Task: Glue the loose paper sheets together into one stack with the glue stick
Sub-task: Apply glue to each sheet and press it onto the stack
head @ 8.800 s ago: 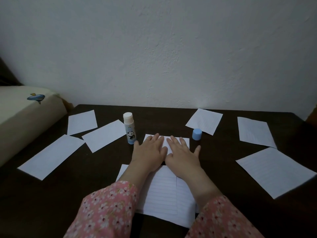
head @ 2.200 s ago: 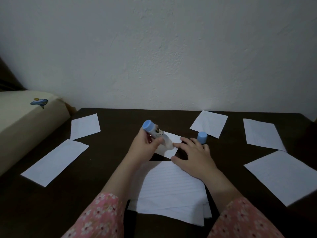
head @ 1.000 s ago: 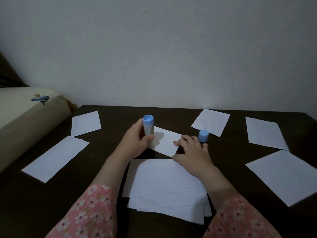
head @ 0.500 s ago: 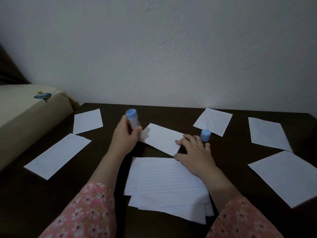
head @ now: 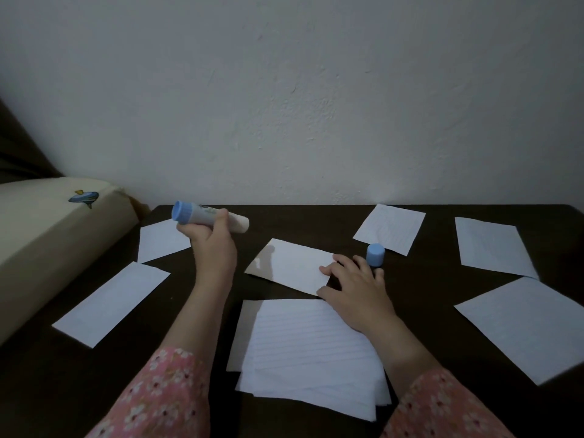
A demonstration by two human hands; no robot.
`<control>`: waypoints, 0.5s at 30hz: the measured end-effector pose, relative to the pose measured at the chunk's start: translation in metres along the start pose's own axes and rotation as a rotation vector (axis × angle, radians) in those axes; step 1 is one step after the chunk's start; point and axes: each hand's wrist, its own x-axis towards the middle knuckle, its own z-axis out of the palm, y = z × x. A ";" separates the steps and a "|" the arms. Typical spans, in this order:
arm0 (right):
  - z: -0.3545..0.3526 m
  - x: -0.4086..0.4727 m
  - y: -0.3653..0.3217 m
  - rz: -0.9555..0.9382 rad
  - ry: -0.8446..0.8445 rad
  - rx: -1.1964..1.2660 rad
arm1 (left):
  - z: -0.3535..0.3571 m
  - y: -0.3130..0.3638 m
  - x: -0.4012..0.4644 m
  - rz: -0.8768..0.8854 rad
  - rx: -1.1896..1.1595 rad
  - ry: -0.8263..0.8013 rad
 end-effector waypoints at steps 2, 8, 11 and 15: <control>0.000 0.000 0.000 0.007 0.012 0.009 | 0.001 0.000 -0.003 -0.013 0.079 -0.111; 0.000 0.000 0.001 -0.010 0.006 -0.017 | 0.034 -0.019 -0.027 0.053 0.433 -0.324; 0.000 0.000 0.001 -0.018 0.003 -0.011 | 0.056 -0.027 -0.025 0.086 0.539 -0.424; 0.001 0.001 0.002 -0.018 -0.004 0.007 | 0.076 -0.034 -0.017 0.175 0.725 -0.550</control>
